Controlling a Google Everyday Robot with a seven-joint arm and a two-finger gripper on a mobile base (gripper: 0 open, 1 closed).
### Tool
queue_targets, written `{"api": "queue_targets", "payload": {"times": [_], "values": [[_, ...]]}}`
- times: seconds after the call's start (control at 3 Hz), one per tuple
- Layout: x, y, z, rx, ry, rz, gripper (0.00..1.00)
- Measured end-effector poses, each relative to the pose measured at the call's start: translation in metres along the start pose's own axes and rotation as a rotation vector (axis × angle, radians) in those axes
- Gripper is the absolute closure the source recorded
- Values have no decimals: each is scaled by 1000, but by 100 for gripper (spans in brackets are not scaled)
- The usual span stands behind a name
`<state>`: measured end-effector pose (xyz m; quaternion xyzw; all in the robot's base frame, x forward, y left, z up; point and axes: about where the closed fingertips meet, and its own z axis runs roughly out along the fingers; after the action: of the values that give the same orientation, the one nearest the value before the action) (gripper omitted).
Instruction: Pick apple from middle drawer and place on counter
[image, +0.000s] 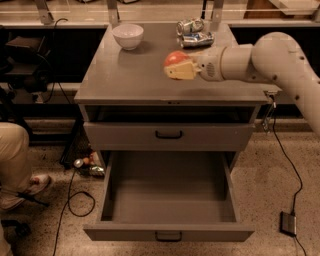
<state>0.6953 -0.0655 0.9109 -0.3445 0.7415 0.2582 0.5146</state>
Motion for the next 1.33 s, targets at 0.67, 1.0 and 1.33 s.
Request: {"api": "queue_targets", "payload": {"times": [0.67, 1.0, 1.33], "values": [[2, -26, 60, 23, 32, -13, 100], [9, -37, 78, 36, 38, 6, 100], [17, -46, 90, 45, 41, 29, 100]]}}
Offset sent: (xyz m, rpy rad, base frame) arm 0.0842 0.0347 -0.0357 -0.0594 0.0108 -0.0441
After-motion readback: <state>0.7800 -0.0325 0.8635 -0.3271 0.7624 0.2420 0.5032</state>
